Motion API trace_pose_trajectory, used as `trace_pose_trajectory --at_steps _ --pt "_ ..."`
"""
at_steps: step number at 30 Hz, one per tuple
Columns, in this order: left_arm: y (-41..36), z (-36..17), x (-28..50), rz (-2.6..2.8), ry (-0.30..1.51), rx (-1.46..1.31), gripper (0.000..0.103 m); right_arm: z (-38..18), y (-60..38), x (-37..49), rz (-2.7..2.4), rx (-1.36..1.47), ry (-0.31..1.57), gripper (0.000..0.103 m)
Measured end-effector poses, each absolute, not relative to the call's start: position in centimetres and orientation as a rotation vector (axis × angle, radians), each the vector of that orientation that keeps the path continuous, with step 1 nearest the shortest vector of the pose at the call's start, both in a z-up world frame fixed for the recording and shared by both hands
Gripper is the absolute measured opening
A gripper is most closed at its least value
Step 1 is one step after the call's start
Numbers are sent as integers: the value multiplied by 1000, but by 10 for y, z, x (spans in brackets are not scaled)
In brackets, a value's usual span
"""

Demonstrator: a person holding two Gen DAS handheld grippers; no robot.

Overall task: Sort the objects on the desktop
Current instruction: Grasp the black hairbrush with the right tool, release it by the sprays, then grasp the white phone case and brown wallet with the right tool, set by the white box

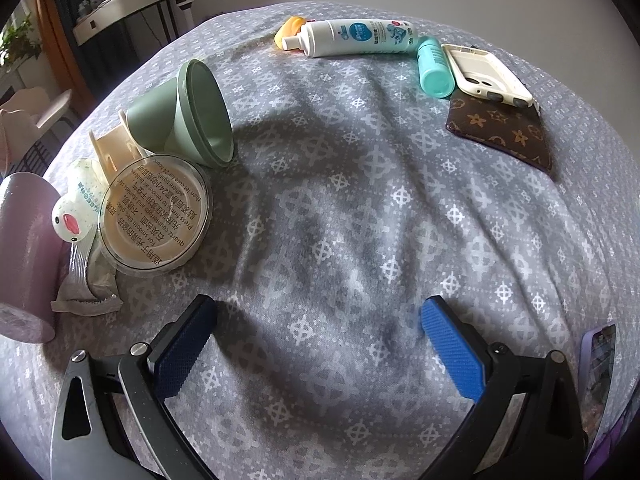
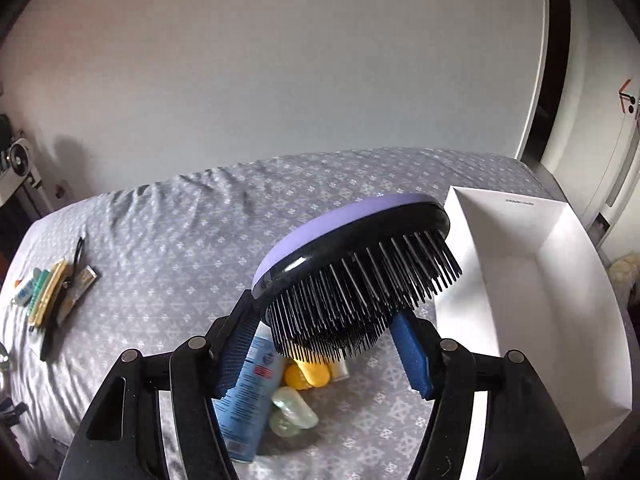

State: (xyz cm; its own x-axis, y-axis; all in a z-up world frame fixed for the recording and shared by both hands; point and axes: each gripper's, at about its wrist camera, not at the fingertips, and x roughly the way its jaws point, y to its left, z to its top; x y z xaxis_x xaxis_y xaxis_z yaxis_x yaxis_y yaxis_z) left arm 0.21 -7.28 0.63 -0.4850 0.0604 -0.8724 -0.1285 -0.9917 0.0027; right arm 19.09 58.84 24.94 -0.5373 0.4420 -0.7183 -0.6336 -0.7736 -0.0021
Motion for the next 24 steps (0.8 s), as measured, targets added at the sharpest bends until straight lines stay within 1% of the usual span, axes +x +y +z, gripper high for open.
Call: trace_pose_trajectory --at_steps 2,5,6,7,9,10,12,17,20,24 --pt "-73 6 2 2616 104 -1533 103 242 604 198 2251 -1001 334 65" --pt "-74 7 2 2616 105 -1532 103 237 607 199 2247 -1000 378 66" --pt "-74 7 2 2617 105 -1532 103 237 607 202 2260 -981 388 69" --pt "-74 7 2 2618 105 -1532 103 240 604 205 2271 -951 369 78" --pt "-74 7 2 2617 105 -1532 103 251 592 204 2272 -879 270 93" --pt "-74 7 2 2617 106 -1533 103 257 586 203 2271 -836 222 98" --pt "-73 7 3 2619 108 -1535 103 272 572 202 2301 -752 172 102" --pt "-72 7 2 2618 108 -1541 103 299 527 185 2537 -699 196 103" --pt "-72 7 2 2617 107 -1543 103 297 490 154 2652 -768 238 103" --pt "-71 7 2 2617 104 -1542 103 280 439 102 2774 -894 317 103"
